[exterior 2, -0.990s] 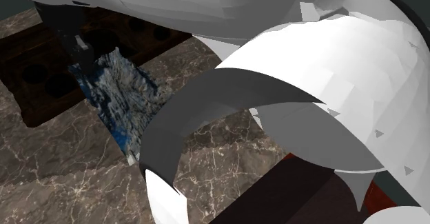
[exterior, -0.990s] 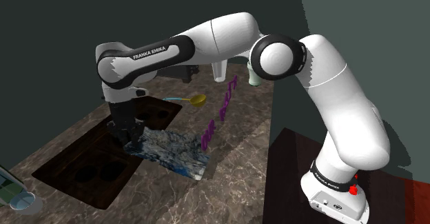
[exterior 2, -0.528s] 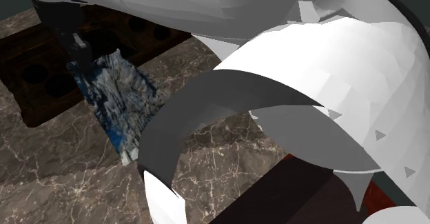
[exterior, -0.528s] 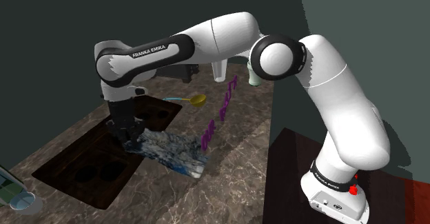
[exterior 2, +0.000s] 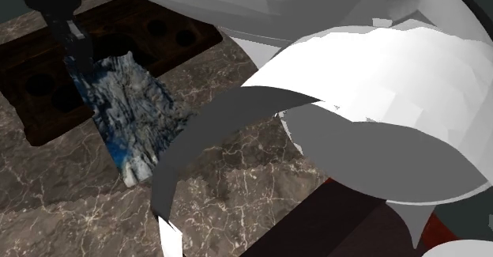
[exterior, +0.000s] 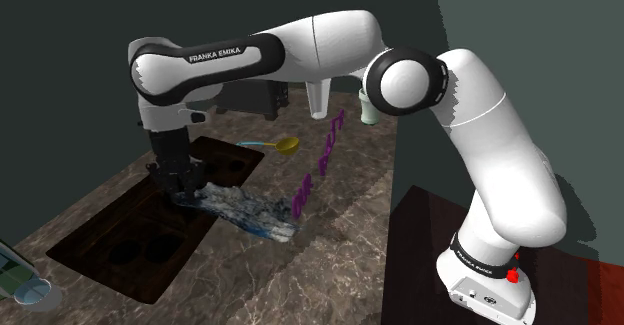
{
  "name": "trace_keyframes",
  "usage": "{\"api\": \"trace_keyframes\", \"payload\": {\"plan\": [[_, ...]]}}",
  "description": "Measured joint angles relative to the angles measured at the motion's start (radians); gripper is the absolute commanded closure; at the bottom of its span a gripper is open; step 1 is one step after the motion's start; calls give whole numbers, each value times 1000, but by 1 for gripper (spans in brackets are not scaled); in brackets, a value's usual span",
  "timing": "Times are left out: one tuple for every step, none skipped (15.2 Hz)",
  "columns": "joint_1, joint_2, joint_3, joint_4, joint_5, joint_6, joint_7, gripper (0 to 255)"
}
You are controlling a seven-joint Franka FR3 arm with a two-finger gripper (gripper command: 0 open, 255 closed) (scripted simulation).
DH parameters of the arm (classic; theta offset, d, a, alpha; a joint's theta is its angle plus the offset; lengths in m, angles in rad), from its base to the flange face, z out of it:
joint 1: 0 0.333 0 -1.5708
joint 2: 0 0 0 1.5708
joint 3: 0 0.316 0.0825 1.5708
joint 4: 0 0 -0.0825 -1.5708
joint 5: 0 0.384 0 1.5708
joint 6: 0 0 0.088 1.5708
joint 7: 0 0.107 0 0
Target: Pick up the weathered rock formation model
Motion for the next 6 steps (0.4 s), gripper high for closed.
{"api": "trace_keyframes", "payload": {"plan": [[3,4,0,17,-1,-12,3,255],[4,3,0,29,-1,-25,5,255],[8,7,0,51,-2,-42,9,255],[10,8,1,70,-3,-59,12,255],[10,6,1,78,-3,-69,14,255],[13,9,1,91,-3,-78,16,255]]}}
